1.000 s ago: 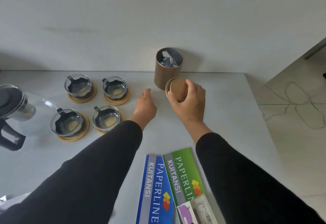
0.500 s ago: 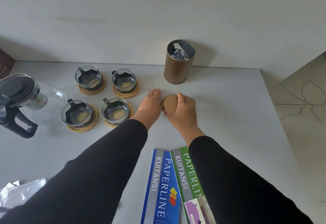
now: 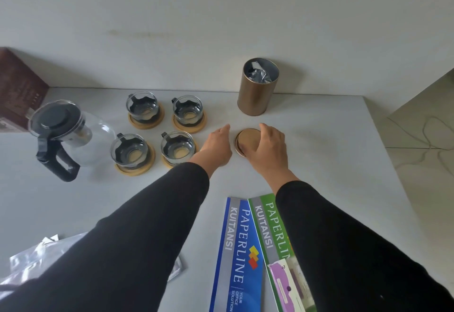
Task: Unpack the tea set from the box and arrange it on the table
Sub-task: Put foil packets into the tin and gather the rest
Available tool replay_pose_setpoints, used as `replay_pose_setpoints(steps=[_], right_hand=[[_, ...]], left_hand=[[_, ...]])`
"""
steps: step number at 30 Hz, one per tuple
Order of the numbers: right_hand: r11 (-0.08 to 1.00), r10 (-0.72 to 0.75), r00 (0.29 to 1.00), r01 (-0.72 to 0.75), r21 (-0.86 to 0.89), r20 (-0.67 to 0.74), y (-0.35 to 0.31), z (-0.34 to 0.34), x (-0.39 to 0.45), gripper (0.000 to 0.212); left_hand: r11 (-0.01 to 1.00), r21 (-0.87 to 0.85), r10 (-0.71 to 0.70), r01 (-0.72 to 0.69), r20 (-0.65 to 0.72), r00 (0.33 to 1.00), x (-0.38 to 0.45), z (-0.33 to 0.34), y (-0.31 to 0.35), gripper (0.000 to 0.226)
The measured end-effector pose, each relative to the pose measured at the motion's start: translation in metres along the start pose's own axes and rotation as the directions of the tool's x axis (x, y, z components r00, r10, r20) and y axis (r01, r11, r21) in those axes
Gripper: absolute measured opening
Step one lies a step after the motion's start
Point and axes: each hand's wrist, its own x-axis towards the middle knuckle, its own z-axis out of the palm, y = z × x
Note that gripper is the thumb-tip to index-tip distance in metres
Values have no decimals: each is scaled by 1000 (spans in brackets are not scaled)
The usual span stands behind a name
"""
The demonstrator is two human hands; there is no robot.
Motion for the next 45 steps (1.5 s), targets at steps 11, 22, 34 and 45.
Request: replay_pose_setpoints(steps=[11,22,34,45], right_hand=[[984,149,981,-136,116,-120,-91,-22,-108,63],[962,266,924,-273,-12,273,-168,55,-247,78],[964,263,914,-236,-123,310,-185,99,-274,110],[971,233,924,-240,-13,304,-218,121,-288,107]], left_hand=[[990,-25,132,-135,-119,984,-117,-75,-45,55],[985,-152,-101,75,-171,980,-245,-89,-236,73],[956,64,-293,288,86,952,-295,-29,-322,141],[931,-119,-354,345,-62,933,-283,-14,-289,122]])
